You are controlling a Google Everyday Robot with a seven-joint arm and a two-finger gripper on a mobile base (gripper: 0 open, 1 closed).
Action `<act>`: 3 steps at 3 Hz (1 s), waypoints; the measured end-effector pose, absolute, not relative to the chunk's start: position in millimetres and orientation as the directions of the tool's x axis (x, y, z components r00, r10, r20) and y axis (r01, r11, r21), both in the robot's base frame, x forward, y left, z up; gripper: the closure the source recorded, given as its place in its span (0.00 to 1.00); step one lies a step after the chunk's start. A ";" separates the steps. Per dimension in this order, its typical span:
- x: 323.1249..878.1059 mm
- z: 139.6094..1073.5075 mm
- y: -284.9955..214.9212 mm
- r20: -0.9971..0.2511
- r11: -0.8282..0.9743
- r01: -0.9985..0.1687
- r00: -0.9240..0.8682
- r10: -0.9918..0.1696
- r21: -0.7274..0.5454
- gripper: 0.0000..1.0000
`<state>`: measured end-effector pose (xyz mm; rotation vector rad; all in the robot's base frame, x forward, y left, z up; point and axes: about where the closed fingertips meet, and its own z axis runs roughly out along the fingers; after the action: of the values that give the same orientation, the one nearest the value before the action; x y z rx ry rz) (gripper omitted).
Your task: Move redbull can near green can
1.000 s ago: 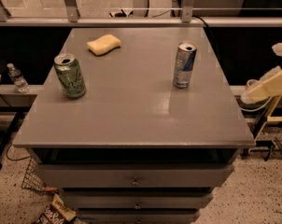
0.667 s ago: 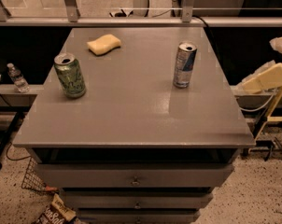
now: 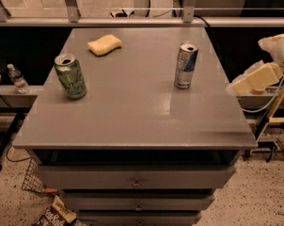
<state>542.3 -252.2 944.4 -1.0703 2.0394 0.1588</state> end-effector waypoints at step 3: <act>601.6 934.2 -171.5 -0.784 0.581 -0.800 -0.260 -0.563 -0.152 0.00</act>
Offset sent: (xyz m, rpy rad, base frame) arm 0.0571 0.0866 -0.0085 0.1258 -0.0046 0.1009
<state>601.6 -171.5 934.2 -1.0910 1.9554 0.3488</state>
